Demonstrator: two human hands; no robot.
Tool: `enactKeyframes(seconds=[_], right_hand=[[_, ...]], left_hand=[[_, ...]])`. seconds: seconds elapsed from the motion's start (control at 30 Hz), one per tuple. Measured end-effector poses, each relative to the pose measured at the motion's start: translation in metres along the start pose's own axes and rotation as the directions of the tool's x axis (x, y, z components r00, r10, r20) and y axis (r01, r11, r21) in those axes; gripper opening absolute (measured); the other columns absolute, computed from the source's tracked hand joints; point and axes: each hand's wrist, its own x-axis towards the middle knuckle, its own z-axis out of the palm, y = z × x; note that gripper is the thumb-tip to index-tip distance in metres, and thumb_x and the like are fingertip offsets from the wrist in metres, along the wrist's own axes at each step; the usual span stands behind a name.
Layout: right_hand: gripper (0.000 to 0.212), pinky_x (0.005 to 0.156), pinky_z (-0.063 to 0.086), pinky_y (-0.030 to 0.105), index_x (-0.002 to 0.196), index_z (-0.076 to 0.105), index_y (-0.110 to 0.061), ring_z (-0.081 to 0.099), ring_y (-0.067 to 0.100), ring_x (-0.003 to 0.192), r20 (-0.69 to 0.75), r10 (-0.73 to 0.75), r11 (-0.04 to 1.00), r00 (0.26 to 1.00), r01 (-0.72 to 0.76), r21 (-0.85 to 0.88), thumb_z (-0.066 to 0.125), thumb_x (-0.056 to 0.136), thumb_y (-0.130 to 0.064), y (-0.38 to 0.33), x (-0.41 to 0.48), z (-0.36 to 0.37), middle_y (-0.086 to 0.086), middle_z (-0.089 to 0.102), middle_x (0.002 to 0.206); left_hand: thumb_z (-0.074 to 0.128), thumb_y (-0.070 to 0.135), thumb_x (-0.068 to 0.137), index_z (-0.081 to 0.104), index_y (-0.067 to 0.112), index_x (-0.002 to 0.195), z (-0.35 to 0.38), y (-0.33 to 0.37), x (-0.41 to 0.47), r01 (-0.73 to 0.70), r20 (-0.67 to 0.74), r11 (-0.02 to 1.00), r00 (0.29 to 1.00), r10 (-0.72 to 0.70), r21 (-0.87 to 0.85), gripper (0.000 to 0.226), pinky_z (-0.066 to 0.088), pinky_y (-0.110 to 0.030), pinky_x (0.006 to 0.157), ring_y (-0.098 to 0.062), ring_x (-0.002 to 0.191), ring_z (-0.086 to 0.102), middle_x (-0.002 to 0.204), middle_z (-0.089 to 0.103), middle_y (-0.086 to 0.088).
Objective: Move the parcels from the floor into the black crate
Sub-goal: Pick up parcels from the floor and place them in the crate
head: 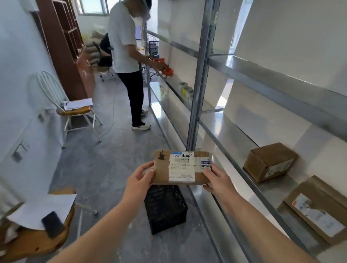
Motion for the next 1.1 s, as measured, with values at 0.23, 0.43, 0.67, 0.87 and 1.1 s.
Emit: enactKeyframes(seconds=[0.23, 0.43, 0.67, 0.87, 1.1], right_hand=[[0.033, 0.09, 0.056, 0.03, 0.134, 0.056, -0.027, 0.064, 0.009, 0.103, 0.063, 0.024, 0.999, 0.998, -0.022, -0.038, 0.048, 0.103, -0.02, 0.003, 0.051, 0.013, -0.003, 0.068, 0.116], [0.033, 0.1, 0.049, 0.031, 0.133, 0.057, -0.033, 0.063, 0.002, 0.103, 0.107, 0.019, 0.992, 0.994, -0.006, -0.124, 0.048, 0.103, -0.023, 0.002, 0.096, 0.05, -0.014, 0.069, 0.111], [0.037, 0.108, 0.044, 0.041, 0.141, 0.052, -0.027, 0.06, 0.013, 0.117, 0.114, 0.028, 0.983, 0.993, -0.006, -0.182, 0.044, 0.105, -0.023, -0.02, 0.148, 0.112, -0.003, 0.065, 0.125], [0.034, 0.106, 0.046, 0.041, 0.136, 0.056, -0.031, 0.061, 0.014, 0.115, 0.067, 0.03, 0.979, 0.997, -0.016, -0.204, 0.043, 0.105, -0.023, -0.033, 0.2, 0.164, -0.004, 0.067, 0.122], [0.028, 0.078, 0.052, 0.021, 0.11, 0.061, -0.048, 0.065, -0.005, 0.089, 0.002, 0.062, 0.977, 0.998, -0.06, -0.206, 0.049, 0.103, -0.024, -0.019, 0.239, 0.206, -0.027, 0.068, 0.096]], left_hand=[[0.055, 0.018, 0.1, 0.067, 0.027, 0.117, -0.003, -0.018, 0.019, 0.048, -0.087, 0.998, 0.995, -0.051, -0.038, 0.023, 0.056, -0.016, 0.074, -0.009, 0.098, 0.071, 0.107, 0.074, 0.004], [0.059, 0.012, 0.097, 0.068, 0.023, 0.106, -0.032, -0.027, 0.059, 0.09, -0.153, 0.993, 0.983, -0.101, -0.082, 0.017, 0.055, -0.014, 0.065, -0.005, 0.085, 0.073, 0.09, 0.077, 0.008], [0.058, 0.014, 0.097, 0.066, 0.016, 0.107, -0.075, -0.02, 0.122, 0.127, -0.149, 0.981, 0.978, -0.149, -0.147, 0.013, 0.055, -0.014, 0.065, -0.005, 0.086, 0.073, 0.1, 0.074, 0.001], [0.056, 0.015, 0.099, 0.066, 0.015, 0.109, -0.112, -0.013, 0.185, 0.122, -0.14, 0.975, 0.979, -0.149, -0.185, 0.014, 0.055, -0.013, 0.066, -0.007, 0.087, 0.073, 0.101, 0.075, -0.001], [0.056, 0.014, 0.099, 0.068, 0.016, 0.104, -0.149, -0.027, 0.235, 0.175, -0.111, 0.969, 0.974, -0.196, -0.172, 0.013, 0.054, -0.012, 0.064, -0.004, 0.083, 0.073, 0.097, 0.075, 0.002]])
